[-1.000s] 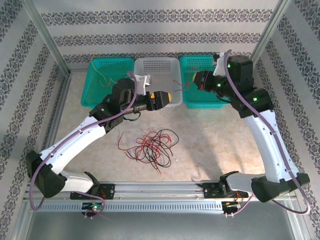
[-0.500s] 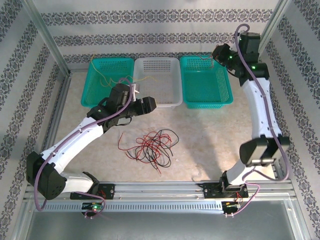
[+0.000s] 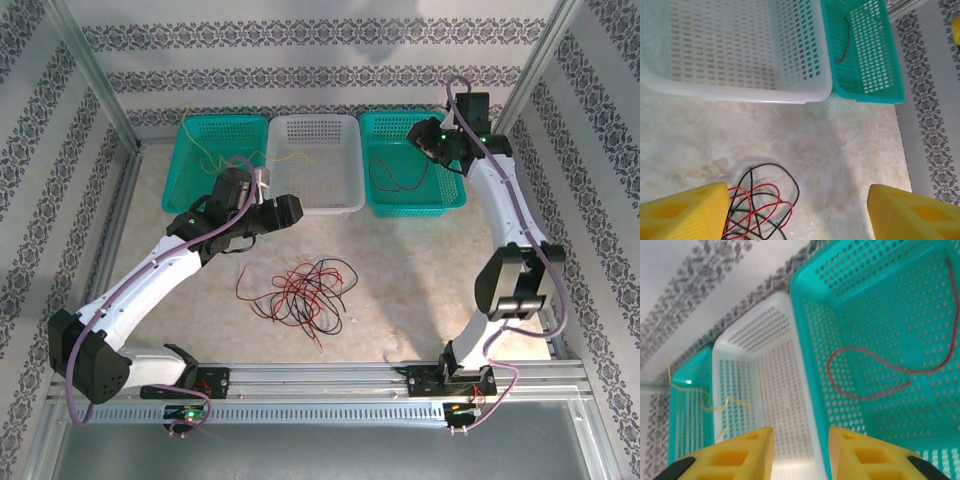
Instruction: Untangle the cables
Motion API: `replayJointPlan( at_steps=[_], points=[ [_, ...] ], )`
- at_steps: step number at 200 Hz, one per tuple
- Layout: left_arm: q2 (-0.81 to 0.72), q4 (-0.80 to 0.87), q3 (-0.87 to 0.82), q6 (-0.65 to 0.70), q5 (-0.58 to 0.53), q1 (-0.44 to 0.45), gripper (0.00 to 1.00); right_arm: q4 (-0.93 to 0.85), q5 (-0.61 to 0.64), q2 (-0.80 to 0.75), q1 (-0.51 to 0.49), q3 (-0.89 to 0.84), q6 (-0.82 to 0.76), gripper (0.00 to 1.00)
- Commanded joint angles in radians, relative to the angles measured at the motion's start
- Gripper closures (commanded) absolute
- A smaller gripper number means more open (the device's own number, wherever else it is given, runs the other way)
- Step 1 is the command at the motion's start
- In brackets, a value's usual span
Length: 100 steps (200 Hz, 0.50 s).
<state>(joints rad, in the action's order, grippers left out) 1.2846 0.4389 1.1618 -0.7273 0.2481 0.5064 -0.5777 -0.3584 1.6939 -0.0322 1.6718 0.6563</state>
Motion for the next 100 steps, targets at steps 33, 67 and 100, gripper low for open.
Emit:
replayJointPlan(
  at_steps=[33,67,100],
  points=[
    [-0.003,0.175,0.047,0.024,-0.073,-0.037,0.27,0.006,-0.135,-0.109,-0.237,-0.142,-0.109,0.74],
    [0.007,0.213,0.051,0.038,-0.097,-0.042,0.30,0.021,-0.186,-0.003,-0.299,-0.064,-0.109,0.88],
    [-0.031,0.249,0.017,0.022,-0.104,-0.046,0.30,0.020,-0.278,0.191,-0.300,0.124,-0.124,0.63]
  ],
)
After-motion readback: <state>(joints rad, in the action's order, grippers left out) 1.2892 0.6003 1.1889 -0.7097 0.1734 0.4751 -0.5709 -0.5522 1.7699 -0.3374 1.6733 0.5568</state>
